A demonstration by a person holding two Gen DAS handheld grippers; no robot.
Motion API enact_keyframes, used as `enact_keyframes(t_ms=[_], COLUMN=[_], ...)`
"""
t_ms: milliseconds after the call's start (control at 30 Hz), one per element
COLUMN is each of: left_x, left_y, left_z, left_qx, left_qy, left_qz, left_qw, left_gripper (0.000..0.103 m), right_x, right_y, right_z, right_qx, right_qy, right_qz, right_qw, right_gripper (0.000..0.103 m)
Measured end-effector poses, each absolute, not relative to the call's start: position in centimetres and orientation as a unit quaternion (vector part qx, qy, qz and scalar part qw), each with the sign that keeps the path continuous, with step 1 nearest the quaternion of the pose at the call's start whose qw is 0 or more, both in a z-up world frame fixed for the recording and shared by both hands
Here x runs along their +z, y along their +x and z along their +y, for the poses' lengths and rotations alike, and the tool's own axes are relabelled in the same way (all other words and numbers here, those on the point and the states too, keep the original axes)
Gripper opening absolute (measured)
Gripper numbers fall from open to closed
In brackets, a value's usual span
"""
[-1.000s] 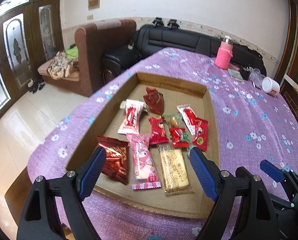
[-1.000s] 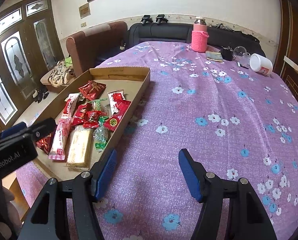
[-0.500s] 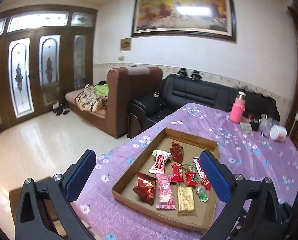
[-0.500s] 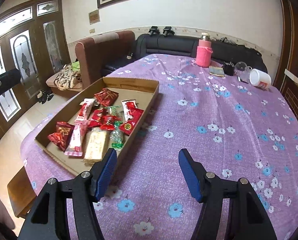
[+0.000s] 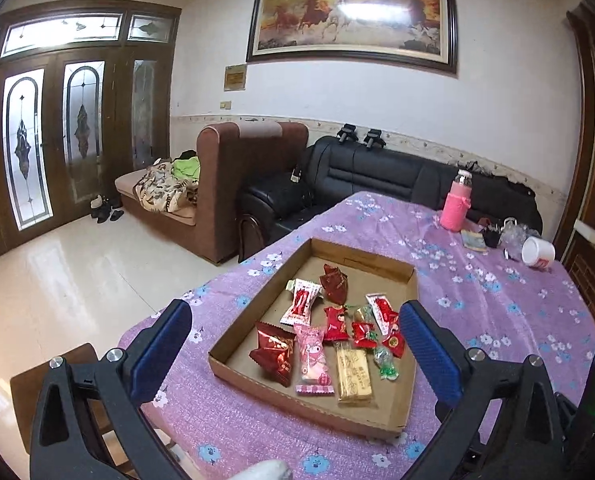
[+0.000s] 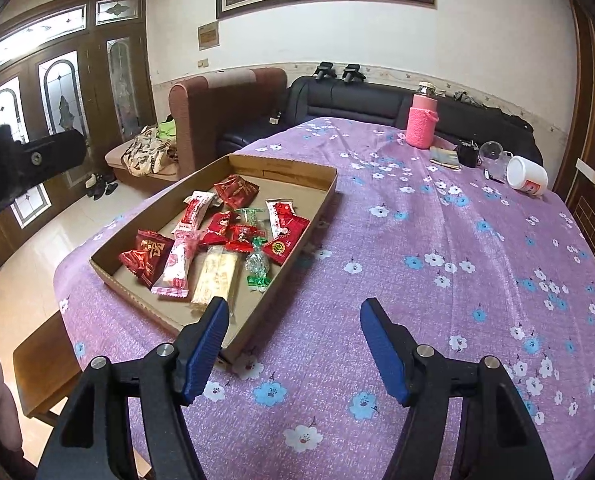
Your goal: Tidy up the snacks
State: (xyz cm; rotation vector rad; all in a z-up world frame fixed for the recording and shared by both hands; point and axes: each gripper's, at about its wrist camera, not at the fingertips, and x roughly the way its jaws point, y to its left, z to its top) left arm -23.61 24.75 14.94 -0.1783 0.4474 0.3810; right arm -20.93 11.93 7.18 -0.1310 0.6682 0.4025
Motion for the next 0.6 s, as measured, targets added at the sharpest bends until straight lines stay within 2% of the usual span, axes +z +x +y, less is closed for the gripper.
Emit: enact_keyframes(t_ms=[600], left_x=[12.0], left_y=[-20.5], left_z=[26.1], left_qx=[0.172], left_qy=[-0.112], left_qz=[0.283], left_qw=[0.937], left_gripper=[0.103], right_x=[5.6], right_y=[-19.3], right_z=[12.3], right_qx=[0.208], right_qy=[-0.060], right_qz=[0.352], right_qw=[0.910], right_gripper=[0.073])
